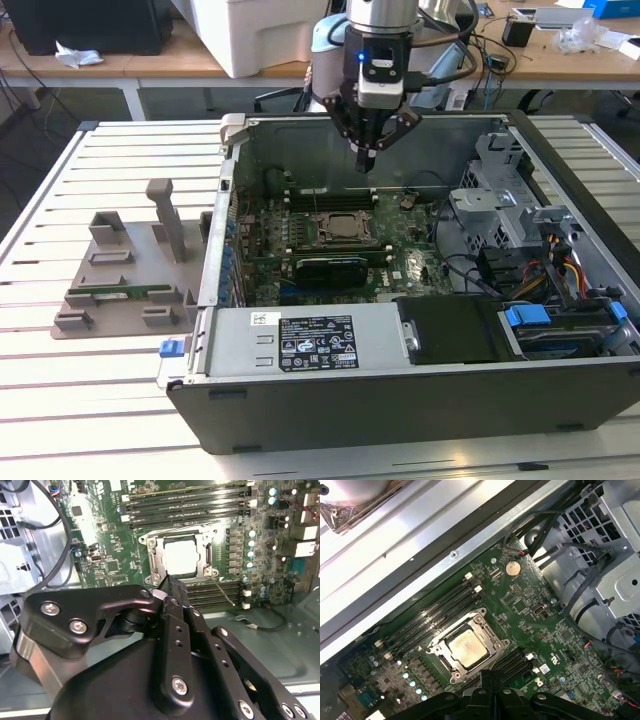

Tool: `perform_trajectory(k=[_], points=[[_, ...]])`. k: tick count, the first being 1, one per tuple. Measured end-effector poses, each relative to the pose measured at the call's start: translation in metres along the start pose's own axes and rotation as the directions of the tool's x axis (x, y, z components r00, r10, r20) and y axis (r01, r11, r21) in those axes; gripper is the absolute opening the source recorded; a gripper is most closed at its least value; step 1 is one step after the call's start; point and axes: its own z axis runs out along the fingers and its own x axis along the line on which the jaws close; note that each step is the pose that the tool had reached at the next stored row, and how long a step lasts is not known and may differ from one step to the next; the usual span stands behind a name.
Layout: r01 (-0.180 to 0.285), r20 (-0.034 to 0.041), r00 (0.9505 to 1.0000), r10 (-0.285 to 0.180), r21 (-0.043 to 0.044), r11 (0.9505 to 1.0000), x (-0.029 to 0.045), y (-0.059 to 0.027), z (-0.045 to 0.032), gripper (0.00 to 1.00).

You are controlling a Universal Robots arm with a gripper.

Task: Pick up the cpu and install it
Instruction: 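Install the first cpu locking lever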

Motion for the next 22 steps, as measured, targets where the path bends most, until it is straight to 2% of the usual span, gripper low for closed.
perform_trajectory(k=[6,13,19,22], points=[[0.067,0.0053,0.9978,-0.067,-0.0027,0.9978,0.0000,0.0000,0.0000,0.11],[0.143,0.0116,0.9897,-0.142,-0.0054,0.9898,0.0000,0.0000,0.0000,0.11],[0.205,0.0170,0.9787,-0.205,-0.0073,0.9788,0.0000,0.0000,0.0000,0.11],[0.247,0.0195,0.9689,-0.247,-0.0109,0.9690,0.0000,-0.0001,-0.0001,0.11]])
